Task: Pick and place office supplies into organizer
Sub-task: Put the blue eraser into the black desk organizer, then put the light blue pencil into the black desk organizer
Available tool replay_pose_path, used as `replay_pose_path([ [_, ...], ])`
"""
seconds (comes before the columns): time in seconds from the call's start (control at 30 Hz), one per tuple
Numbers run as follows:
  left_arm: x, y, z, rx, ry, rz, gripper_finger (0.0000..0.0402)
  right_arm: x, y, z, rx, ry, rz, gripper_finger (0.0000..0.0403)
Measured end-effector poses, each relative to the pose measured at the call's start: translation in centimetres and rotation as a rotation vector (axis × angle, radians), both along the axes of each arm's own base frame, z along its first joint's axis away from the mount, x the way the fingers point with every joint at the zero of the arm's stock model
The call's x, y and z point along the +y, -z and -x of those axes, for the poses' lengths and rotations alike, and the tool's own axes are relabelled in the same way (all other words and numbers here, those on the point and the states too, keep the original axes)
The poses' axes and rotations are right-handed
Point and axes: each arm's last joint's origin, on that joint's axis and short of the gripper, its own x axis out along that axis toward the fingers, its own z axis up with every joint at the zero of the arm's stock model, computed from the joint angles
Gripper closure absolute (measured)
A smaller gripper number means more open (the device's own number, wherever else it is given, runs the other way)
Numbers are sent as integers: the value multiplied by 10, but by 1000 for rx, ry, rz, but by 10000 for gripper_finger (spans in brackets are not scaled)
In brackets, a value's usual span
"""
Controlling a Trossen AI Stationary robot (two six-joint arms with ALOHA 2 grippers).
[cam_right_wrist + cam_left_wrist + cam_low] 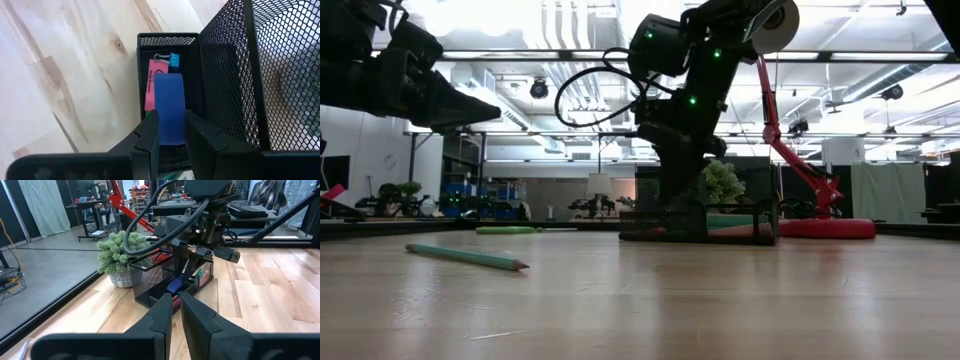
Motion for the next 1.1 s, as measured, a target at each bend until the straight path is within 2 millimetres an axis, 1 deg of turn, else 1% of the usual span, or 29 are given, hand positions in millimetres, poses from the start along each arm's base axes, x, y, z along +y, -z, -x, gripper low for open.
replay_pose_path([
  [0.67,0,0,0,1,0,0,375,-3,1,0,5,-13,18,330],
  [0.8,0,0,0,0,0,0,375,-3,1,0,6,-11,40,317],
  [1.1,0,0,0,-1,0,0,375,-4,1,0,6,-7,44,269],
])
